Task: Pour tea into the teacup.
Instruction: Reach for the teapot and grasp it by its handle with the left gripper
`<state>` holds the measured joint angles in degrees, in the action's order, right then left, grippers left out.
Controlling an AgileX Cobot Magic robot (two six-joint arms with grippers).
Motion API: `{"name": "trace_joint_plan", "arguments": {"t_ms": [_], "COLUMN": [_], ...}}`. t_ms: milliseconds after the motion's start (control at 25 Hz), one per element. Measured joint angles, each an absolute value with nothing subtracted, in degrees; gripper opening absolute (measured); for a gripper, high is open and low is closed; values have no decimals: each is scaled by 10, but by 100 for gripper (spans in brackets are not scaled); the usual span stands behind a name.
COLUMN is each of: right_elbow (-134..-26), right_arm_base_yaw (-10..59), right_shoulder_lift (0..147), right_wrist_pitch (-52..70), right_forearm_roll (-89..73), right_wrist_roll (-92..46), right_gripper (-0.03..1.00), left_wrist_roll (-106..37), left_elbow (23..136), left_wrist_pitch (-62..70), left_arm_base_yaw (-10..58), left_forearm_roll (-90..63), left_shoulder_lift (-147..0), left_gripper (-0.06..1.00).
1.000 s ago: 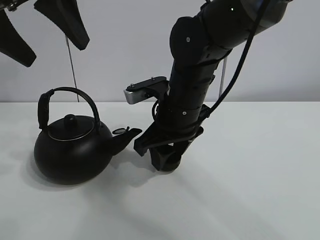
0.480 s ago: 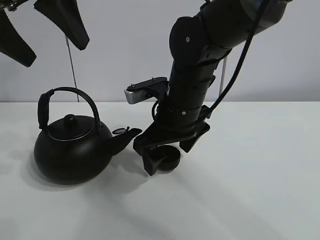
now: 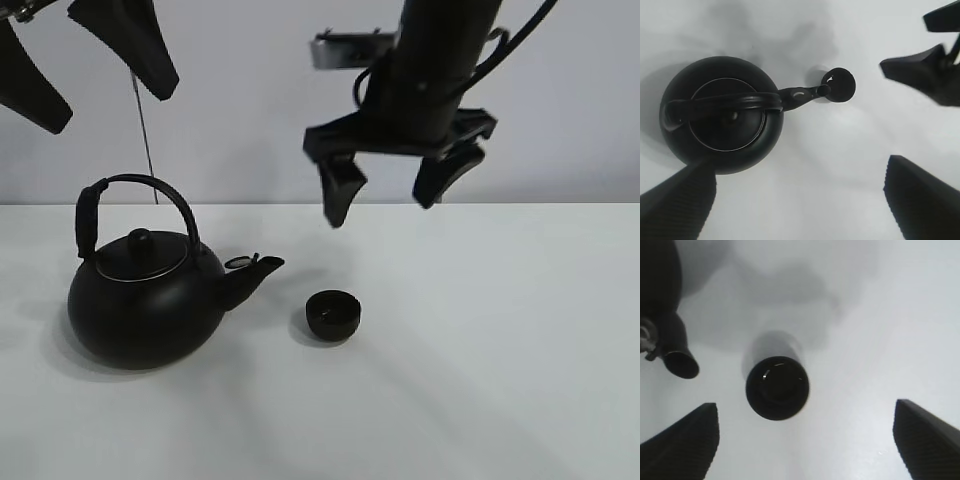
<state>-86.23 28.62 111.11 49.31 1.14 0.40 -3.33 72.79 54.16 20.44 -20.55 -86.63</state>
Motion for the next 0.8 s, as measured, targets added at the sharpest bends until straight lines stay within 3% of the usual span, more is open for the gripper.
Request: {"name": "trace_joint_plan", "arguments": {"t_ms": [360,800], "right_elbow": [-862,-837], "right_arm_base_yaw": [179,169], "right_shoulder_lift": [976,964], "right_wrist_pitch": [535,543], "right_forearm_roll": [-60,-97], "right_wrist_roll": [55,60], "right_gripper": [65,65], "left_wrist_roll": [-33,-33], "left_elbow": [728,728], "left_wrist_pitch": [542,542], "left_arm_base_yaw": [204,204], "left_forearm_roll": [-205,-205], "left_shoulder_lift": [-866,-866], "left_gripper": [66,66]}}
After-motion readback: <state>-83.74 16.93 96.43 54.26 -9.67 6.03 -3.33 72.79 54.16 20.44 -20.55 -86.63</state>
